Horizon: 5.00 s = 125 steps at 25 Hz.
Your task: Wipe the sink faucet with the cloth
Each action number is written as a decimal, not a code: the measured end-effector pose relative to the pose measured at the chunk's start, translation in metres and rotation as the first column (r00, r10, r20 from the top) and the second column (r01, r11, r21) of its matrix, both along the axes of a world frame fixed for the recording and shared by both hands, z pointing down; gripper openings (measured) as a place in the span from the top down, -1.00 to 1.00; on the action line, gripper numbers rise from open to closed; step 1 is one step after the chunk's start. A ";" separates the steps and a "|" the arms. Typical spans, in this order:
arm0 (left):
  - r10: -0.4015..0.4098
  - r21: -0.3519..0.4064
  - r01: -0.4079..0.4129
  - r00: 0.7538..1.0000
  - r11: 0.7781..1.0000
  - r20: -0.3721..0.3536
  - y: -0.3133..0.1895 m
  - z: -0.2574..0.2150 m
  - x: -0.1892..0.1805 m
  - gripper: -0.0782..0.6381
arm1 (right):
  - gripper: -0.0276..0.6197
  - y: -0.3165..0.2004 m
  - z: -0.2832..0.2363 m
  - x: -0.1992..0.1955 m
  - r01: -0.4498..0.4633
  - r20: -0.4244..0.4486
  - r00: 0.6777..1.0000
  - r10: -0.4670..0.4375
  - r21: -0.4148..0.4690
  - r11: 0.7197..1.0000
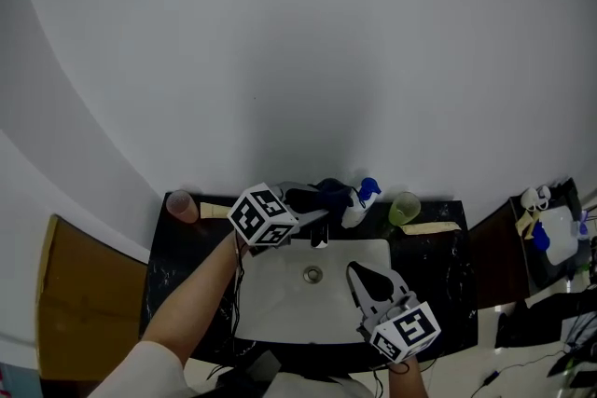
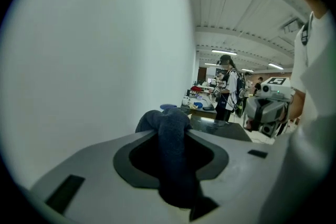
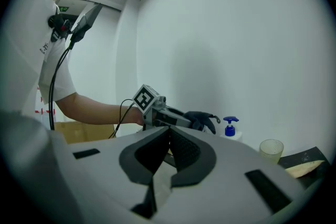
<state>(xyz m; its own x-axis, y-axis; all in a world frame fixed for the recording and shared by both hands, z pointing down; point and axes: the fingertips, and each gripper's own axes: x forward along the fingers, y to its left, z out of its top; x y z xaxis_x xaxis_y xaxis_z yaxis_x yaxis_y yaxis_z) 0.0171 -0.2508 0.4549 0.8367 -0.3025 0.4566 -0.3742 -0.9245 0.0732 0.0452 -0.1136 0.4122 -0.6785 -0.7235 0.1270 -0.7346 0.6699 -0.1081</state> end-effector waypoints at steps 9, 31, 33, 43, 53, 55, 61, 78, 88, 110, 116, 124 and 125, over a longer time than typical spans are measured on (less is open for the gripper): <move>-0.273 -0.025 0.272 0.960 0.962 -0.063 -0.077 0.011 -0.021 0.42 | 0.90 0.006 0.002 0.003 -0.019 -0.010 1.000 0.019 -0.011 1.000; -0.019 0.119 0.005 0.993 0.993 0.116 0.049 0.069 -0.011 0.43 | 0.90 0.012 0.006 0.012 -0.046 0.000 0.999 0.046 -0.020 0.999; -0.022 0.083 0.012 0.992 0.996 0.126 0.040 0.072 -0.007 0.43 | 0.90 0.012 0.009 0.016 -0.055 0.000 0.998 0.055 -0.028 0.998; -0.050 0.075 0.039 0.988 0.996 0.143 0.036 0.059 -0.006 0.45 | 0.90 0.011 0.008 0.022 -0.070 0.007 0.998 0.070 -0.024 0.997; -0.136 0.008 0.136 0.985 0.991 0.106 0.014 0.073 -0.006 0.45 | 0.90 0.010 0.013 0.010 -0.045 0.010 0.999 0.045 -0.039 0.998; -0.172 0.061 0.164 0.973 0.985 0.155 0.001 0.071 -0.007 0.45 | 0.90 0.012 0.012 0.009 -0.041 0.011 0.999 0.042 -0.038 0.998; -0.034 0.043 0.030 0.995 0.999 0.097 0.042 0.059 -0.004 0.45 | 0.90 0.012 0.007 0.010 -0.036 0.019 0.999 0.037 -0.027 0.999; -0.101 0.030 0.099 0.993 0.995 0.062 0.027 0.053 -0.015 0.45 | 0.90 0.013 0.004 -0.004 0.010 0.051 0.999 -0.008 -0.034 0.999; -0.164 0.051 0.160 0.984 0.986 0.075 0.004 0.071 -0.016 0.44 | 0.90 0.010 0.007 -0.007 0.023 0.035 0.999 -0.022 -0.042 0.999; -0.167 0.068 0.160 0.979 0.985 0.119 -0.004 0.069 -0.016 0.45 | 0.90 0.015 0.006 0.005 -0.010 0.027 1.000 0.011 -0.039 0.999; -0.197 0.009 0.197 0.976 0.980 0.097 0.022 0.061 -0.038 0.44 | 0.90 0.020 0.007 0.017 -0.039 0.041 0.998 0.041 -0.040 0.998; -0.233 0.096 0.223 0.966 0.970 0.113 -0.011 0.063 -0.032 0.44 | 0.90 0.025 0.008 0.010 -0.028 0.042 0.999 0.030 -0.037 0.999; -0.227 0.107 0.217 0.969 0.970 0.097 -0.011 0.062 -0.031 0.44 | 0.90 0.026 0.008 0.011 -0.030 0.042 0.999 0.031 -0.040 0.999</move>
<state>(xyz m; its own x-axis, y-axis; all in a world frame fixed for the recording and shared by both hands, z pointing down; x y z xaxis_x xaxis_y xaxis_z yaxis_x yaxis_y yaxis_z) -0.0142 -0.2617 0.5169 0.6914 -0.5213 0.5003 -0.5717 -0.8181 -0.0623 0.0561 -0.0872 0.4205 -0.6617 -0.7389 0.1270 -0.7487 0.6420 -0.1651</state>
